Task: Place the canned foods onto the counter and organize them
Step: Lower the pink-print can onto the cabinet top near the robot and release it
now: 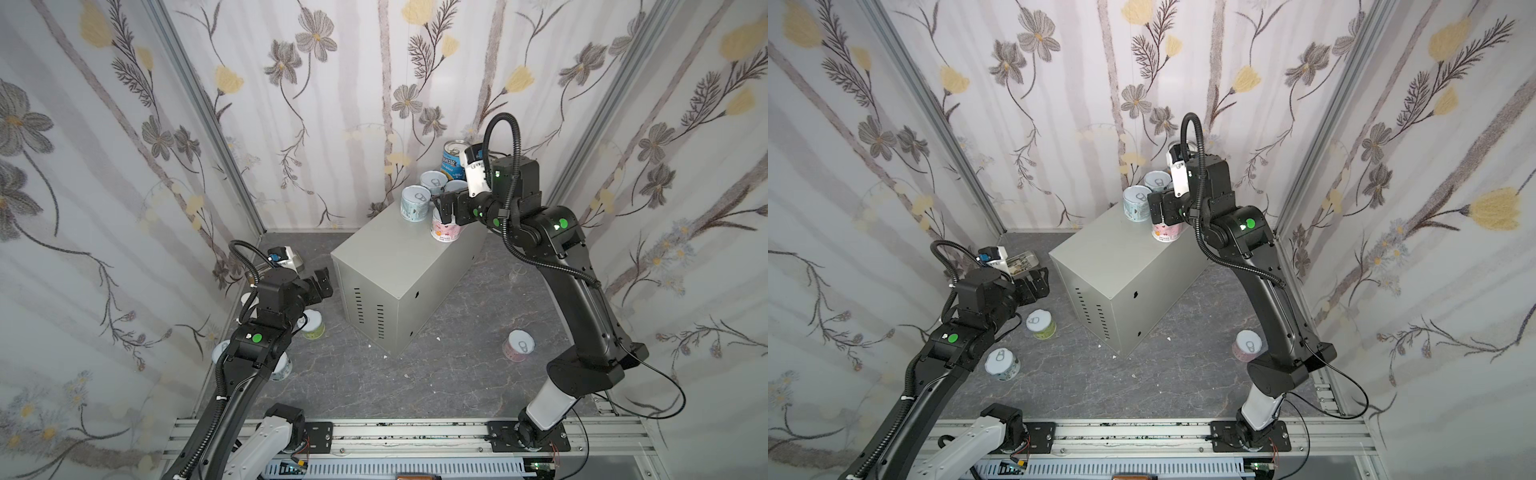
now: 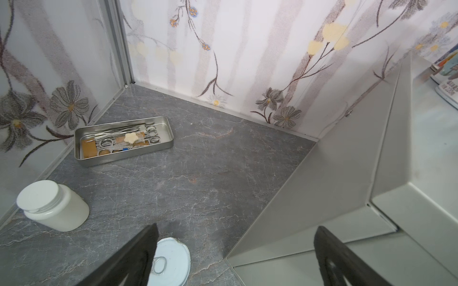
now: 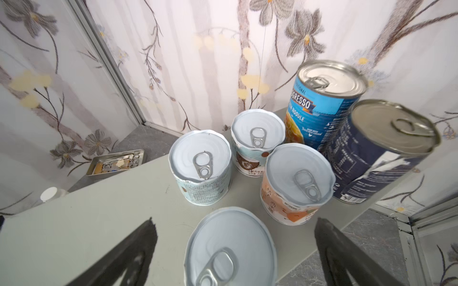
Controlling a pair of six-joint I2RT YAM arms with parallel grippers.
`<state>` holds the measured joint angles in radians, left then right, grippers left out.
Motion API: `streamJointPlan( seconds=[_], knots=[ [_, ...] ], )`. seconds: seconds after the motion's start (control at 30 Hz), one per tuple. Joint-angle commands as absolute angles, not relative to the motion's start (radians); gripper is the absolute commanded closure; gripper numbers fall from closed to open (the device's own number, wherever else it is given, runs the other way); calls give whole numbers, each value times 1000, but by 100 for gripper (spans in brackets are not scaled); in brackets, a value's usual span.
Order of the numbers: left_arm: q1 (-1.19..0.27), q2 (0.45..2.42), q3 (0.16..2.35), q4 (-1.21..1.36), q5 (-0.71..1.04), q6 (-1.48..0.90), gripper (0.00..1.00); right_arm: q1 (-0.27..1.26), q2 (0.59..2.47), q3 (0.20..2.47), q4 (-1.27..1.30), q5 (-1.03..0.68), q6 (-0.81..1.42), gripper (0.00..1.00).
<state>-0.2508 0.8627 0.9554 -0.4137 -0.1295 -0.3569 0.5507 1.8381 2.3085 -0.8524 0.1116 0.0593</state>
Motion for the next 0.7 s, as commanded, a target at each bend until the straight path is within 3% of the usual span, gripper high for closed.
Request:
streamJointPlan(
  seconds=[0.0,0.1,0.3,0.67],
  knots=[
    [-222,848,954,-371,-119,-386,0,553,1779,2262,-783,120,49,2],
    [-192,832,941,-371,-97,-399,0,551,1664,2095,-691,111,57,9],
    [-165,807,903,-371,-76,-423,0,548,1436,1751,-518,76,78,33],
    [-120,775,805,-362,-62,-478,0,536,1366,1490,-408,9,112,39]
  ],
)
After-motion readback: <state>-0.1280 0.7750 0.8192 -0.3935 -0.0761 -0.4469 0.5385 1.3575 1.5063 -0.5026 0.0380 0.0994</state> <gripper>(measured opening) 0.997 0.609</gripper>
